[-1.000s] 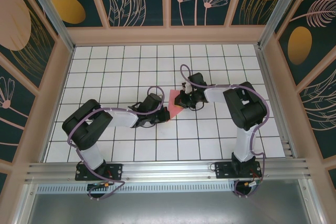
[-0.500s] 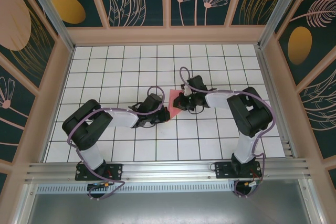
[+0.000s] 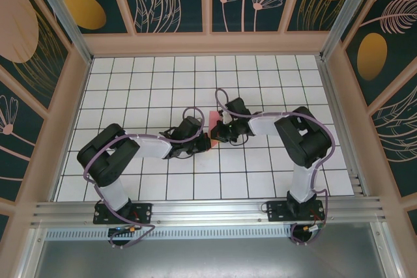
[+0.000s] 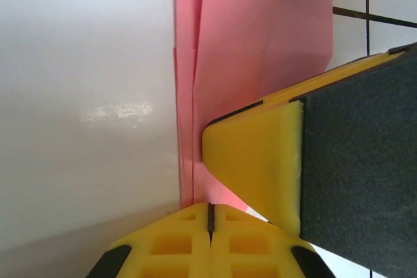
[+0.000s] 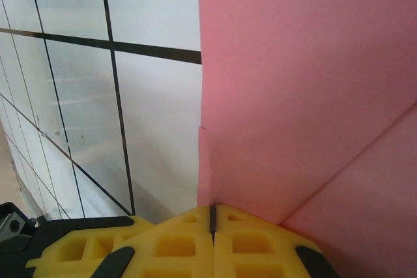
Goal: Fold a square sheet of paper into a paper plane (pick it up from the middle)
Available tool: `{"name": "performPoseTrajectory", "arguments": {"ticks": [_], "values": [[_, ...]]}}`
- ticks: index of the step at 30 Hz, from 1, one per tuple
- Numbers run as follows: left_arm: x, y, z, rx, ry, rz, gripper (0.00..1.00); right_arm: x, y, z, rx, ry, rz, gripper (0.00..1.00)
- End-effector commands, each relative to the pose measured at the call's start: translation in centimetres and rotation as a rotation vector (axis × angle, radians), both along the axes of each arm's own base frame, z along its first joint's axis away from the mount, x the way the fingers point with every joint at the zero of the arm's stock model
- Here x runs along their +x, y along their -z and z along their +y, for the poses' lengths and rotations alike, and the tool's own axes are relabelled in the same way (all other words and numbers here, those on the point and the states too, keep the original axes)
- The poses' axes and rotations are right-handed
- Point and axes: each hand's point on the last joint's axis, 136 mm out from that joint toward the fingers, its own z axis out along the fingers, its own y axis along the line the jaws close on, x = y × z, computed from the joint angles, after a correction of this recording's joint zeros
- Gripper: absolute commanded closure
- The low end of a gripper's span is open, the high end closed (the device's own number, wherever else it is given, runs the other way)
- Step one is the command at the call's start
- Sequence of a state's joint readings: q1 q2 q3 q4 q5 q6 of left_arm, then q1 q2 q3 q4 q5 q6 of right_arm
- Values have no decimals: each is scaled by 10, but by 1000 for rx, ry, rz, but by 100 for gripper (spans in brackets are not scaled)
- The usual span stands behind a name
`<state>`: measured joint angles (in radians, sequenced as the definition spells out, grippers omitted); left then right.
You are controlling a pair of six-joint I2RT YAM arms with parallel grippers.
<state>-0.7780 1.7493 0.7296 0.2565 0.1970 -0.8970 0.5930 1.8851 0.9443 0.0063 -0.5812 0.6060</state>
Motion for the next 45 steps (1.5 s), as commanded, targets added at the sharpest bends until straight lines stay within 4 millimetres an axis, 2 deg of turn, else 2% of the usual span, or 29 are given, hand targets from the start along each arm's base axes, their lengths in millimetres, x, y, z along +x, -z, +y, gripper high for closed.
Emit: {"name": "performPoseTrajectory", "arguments": {"ticks": [1, 2, 3, 6, 13, 23, 30, 33, 35, 36, 39, 42, 45], "values": [[-19, 29, 27, 121, -33, 98, 100, 10, 34, -26, -119, 34, 8, 98], [-21, 29, 28, 121, -33, 104, 100, 12, 34, -26, -116, 28, -1, 98], [-23, 30, 29, 121, -31, 110, 100, 22, 34, -36, -115, 56, -8, 98], [-28, 35, 32, 126, -26, 126, 100, 42, 29, -46, -102, 83, -56, 97], [-38, 44, 39, 141, -14, 153, 100, 79, 22, -63, -98, 135, -111, 97], [-40, 45, 39, 141, -4, 155, 100, 122, 29, -90, -127, 218, -122, 97], [-39, 44, 37, 138, 0, 151, 100, 145, 24, -99, -108, 239, -142, 97], [-34, 37, 34, 133, 4, 129, 100, 142, 22, -94, -84, 224, -130, 97], [-26, 25, 29, 113, 8, 84, 100, 133, 22, -89, -67, 209, -111, 96], [-21, 20, 26, 103, 9, 59, 100, 126, 23, -84, -53, 195, -99, 96], [-1, -15, 12, 44, 5, -50, 100, 102, 20, -71, -35, 154, -83, 96], [14, -42, -2, -31, 2, -134, 93, 74, 16, -55, -29, 108, -72, 96], [26, -55, -9, -71, -16, -180, 89, 49, 13, -43, -26, 77, -57, 96]]}}
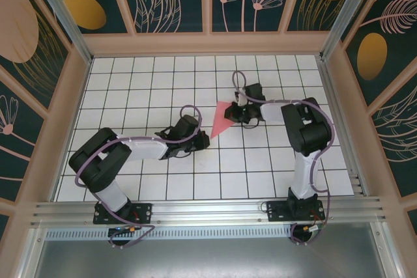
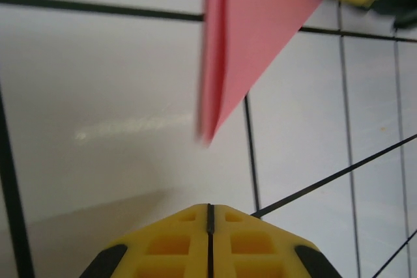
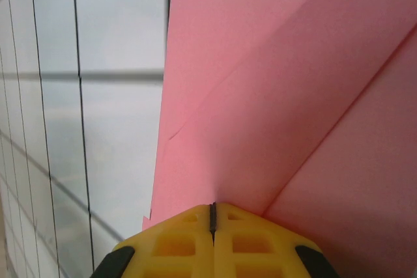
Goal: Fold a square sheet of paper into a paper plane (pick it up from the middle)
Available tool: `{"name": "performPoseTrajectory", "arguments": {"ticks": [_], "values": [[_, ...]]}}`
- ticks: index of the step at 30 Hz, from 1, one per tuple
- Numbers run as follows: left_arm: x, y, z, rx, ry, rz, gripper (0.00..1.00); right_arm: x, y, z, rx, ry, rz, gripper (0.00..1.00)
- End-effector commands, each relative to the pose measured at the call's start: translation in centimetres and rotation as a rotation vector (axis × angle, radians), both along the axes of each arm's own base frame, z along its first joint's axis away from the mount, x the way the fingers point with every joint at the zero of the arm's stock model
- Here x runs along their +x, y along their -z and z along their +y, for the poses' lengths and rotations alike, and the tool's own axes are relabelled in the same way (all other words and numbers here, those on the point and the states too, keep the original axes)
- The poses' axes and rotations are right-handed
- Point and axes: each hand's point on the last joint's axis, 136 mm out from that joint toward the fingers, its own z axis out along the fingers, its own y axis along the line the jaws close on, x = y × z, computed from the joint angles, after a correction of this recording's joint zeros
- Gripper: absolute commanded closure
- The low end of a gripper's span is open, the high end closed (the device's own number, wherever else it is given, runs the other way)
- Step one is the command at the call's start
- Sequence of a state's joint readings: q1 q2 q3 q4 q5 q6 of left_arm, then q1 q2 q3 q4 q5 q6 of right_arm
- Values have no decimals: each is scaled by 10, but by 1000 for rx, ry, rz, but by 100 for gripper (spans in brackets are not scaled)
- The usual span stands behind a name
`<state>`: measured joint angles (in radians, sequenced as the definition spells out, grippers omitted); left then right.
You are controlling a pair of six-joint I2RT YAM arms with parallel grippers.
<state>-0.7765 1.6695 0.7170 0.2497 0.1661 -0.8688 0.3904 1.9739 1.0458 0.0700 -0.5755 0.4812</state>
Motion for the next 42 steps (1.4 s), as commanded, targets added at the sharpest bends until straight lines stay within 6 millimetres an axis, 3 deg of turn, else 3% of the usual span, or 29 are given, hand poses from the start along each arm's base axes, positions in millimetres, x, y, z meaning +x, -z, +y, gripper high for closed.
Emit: {"name": "performPoseTrajectory", "arguments": {"ticks": [1, 5, 8, 18, 28, 35, 42], "values": [[22, -30, -13, -55, -16, -108, 89, -51, 15, 11, -31, -50, 107, 96], [24, -19, -18, -45, -8, -85, 91, -70, 11, 20, -22, -78, 114, 96], [23, 1, -16, -14, -11, -45, 94, -76, 10, 24, -19, -95, 113, 96], [6, 41, -6, 77, 4, 75, 100, -63, 12, 26, -47, -105, 74, 96], [-12, 61, 19, 190, -8, 151, 100, -19, 20, 0, -54, -7, 49, 96], [-17, 65, 21, 192, 1, 164, 100, 18, 18, -25, -50, 98, 52, 96], [-17, 64, 20, 191, 6, 166, 100, 41, 22, -40, -88, 144, 47, 96]]}}
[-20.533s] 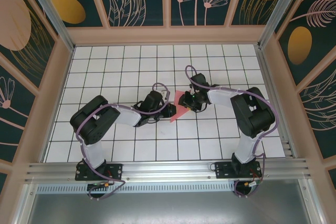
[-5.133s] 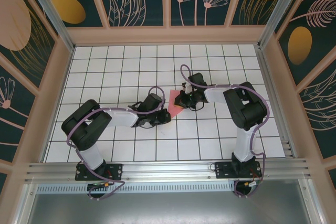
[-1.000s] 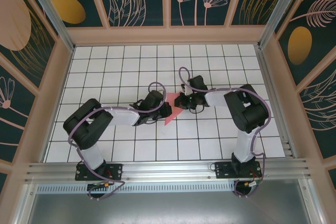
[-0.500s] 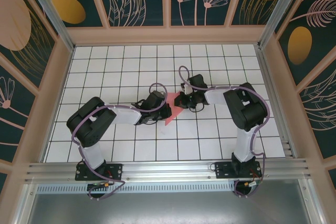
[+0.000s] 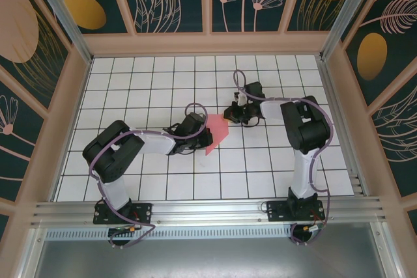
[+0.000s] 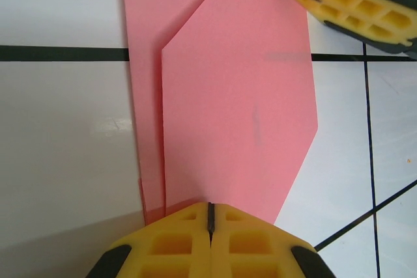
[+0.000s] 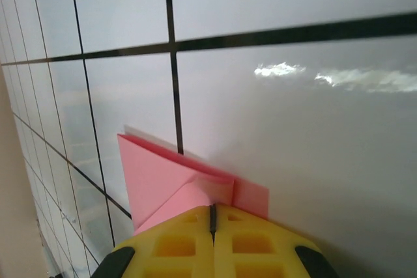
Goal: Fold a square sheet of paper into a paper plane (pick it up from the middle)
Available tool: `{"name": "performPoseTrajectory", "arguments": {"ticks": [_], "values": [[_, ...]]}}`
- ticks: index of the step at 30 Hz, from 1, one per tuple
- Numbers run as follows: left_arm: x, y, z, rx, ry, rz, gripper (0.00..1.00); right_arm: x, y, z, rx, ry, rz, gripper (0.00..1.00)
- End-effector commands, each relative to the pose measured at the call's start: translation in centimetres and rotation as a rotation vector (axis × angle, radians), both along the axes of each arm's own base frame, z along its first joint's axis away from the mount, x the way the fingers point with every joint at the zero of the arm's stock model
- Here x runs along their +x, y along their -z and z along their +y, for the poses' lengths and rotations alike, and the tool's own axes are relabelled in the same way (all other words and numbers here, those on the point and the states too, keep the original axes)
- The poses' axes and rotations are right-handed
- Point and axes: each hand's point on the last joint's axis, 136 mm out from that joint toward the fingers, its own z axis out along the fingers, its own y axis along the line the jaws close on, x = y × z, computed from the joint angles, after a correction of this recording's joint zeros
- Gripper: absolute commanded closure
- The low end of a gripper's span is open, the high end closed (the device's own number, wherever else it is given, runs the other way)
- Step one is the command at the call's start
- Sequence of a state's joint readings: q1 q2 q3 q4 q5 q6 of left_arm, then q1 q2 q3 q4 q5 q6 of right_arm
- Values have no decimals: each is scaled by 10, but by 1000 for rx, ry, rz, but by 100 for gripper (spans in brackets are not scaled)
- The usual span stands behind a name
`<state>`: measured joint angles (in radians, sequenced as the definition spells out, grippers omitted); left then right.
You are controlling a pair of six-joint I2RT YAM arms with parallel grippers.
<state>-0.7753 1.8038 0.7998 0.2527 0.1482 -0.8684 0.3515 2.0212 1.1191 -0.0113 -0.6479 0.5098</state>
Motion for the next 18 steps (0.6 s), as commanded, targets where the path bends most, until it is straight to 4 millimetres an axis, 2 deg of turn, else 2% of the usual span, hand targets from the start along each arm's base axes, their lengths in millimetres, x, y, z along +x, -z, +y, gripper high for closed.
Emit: {"name": "performPoseTrajectory", "arguments": {"ticks": [1, 5, 11, 15, 18], "values": [[-33, 41, 30, 147, 20, 142, 100, 35, 21, -38, -139, 128, -42, 96], [-31, 38, 28, 144, 24, 134, 100, 48, 14, -43, -153, 150, -60, 96], [-28, 34, 25, 135, 29, 119, 100, 64, -11, -39, -148, 139, -113, 95], [-19, 21, 18, 108, 30, 83, 100, 57, -30, -37, -116, 126, -138, 92], [-4, -4, 5, 55, 24, 16, 86, 39, -44, -33, -82, 115, -153, 81]]}}
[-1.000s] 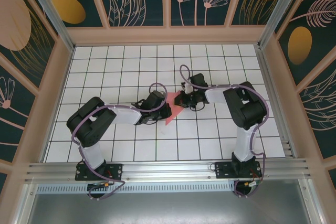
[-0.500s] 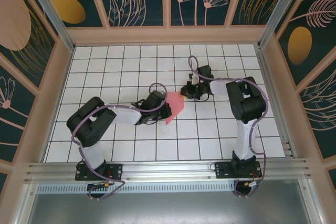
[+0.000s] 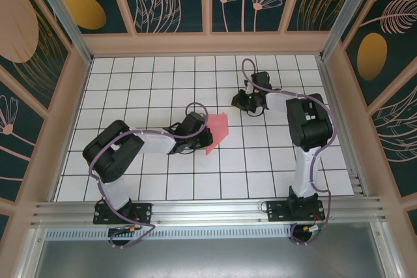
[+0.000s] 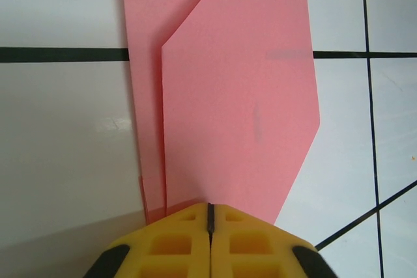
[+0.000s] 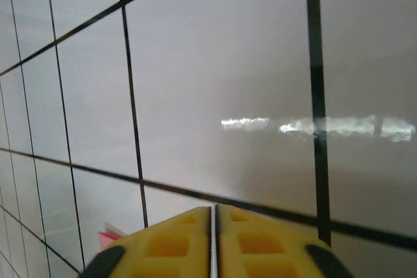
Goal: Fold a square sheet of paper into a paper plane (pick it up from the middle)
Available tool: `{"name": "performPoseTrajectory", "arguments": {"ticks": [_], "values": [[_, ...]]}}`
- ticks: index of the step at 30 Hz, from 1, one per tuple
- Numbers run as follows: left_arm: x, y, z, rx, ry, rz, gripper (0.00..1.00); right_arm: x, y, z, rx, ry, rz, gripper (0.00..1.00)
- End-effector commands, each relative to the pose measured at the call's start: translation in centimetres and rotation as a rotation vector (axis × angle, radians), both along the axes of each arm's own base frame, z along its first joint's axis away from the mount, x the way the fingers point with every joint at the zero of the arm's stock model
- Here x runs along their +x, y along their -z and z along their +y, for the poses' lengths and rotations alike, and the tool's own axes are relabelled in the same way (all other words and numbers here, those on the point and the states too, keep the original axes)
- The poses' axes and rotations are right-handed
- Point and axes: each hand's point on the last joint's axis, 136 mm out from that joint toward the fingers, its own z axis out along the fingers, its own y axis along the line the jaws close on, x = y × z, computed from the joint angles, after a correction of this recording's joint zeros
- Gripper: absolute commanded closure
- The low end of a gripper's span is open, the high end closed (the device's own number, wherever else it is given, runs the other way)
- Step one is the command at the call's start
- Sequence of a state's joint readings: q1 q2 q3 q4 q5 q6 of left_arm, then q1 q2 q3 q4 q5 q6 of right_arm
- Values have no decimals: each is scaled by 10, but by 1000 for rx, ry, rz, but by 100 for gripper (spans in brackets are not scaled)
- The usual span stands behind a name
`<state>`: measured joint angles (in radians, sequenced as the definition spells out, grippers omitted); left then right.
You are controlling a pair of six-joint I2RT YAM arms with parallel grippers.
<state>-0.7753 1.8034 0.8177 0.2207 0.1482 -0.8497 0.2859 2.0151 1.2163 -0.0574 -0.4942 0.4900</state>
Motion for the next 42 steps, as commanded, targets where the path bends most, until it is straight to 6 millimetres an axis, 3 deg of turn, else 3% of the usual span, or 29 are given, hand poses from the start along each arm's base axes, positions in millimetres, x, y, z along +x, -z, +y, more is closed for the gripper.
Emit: {"name": "performPoseTrajectory", "arguments": {"ticks": [1, 3, 6, 10, 15, 23, 29, 42], "values": [[2, -13, 2, 20, 3, -7, 81, -20, -31, 6, 28, -28, -50, 78], [13, -37, -4, -22, -20, -61, 71, -36, -37, 9, 42, -31, -49, 70], [26, -62, 4, -60, -85, -125, 62, -61, -39, 16, 69, -37, -29, 61], [31, -67, 25, -66, -170, -156, 48, -86, -37, 30, 90, -52, 6, 55], [28, -61, 37, -96, -212, -136, 36, -96, -24, 45, 72, -63, 57, 52], [26, -54, 45, -126, -243, -102, 28, -100, -8, 64, 55, -95, 106, 54], [24, -48, 44, -143, -240, -74, 29, -101, -3, 73, 63, -116, 121, 57], [24, -40, 45, -155, -238, -43, 31, -111, -12, 90, 179, -163, 157, 60]]}}
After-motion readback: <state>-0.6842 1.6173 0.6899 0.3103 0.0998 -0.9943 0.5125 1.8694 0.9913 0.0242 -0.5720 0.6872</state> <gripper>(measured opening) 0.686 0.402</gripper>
